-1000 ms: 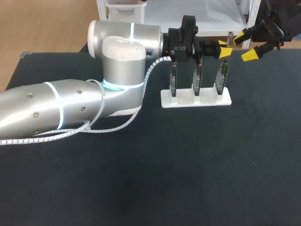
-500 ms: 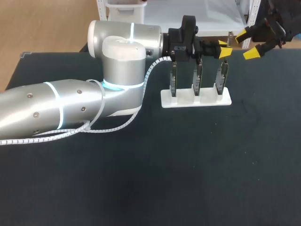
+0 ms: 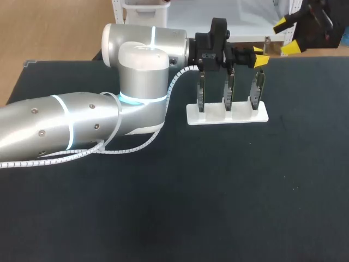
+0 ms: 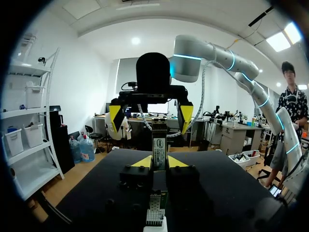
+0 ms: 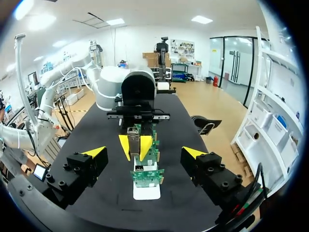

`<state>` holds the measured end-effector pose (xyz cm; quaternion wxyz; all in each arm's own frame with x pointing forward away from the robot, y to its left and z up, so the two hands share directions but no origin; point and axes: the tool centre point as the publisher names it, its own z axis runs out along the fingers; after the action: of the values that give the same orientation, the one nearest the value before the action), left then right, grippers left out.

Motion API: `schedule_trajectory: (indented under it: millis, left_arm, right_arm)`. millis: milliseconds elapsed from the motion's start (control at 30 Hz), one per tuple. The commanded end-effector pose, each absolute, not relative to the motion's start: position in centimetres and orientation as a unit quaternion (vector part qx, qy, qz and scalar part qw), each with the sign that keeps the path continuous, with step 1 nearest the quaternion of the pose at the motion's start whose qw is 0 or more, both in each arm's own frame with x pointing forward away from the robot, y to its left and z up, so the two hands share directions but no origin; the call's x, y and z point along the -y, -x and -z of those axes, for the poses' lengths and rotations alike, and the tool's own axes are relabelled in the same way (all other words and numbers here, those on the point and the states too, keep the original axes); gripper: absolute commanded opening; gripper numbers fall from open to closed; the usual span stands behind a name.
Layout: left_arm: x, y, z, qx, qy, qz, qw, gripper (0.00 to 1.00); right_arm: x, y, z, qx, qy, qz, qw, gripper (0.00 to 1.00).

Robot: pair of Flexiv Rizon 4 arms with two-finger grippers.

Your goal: Pick up the optical module with the left hand, and insert it into the network port with the right hand.

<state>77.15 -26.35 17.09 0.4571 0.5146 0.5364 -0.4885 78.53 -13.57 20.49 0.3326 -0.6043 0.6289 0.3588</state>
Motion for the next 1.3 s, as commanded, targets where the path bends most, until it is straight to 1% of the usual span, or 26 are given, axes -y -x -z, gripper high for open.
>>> schedule_trajectory:
  millis: [33, 600, 1300]
  left_arm:
    - [26.4, -77.3, -17.2, -0.538, -0.516, 0.489, 0.454, 0.00]
    - [26.4, -77.3, -17.2, -0.538, -0.516, 0.489, 0.454, 0.00]
    - [26.4, -77.3, -17.2, -0.538, -0.516, 0.489, 0.454, 0.00]
  right_arm:
    - [13.2, -77.8, -20.7, -0.630, 0.603, -0.354, 0.337, 1.00]
    - [10.2, -77.1, -21.2, -0.628, 0.605, -0.356, 0.337, 1.00]
    - [9.7, -77.5, -21.0, -0.633, 0.608, -0.346, 0.333, 1.00]
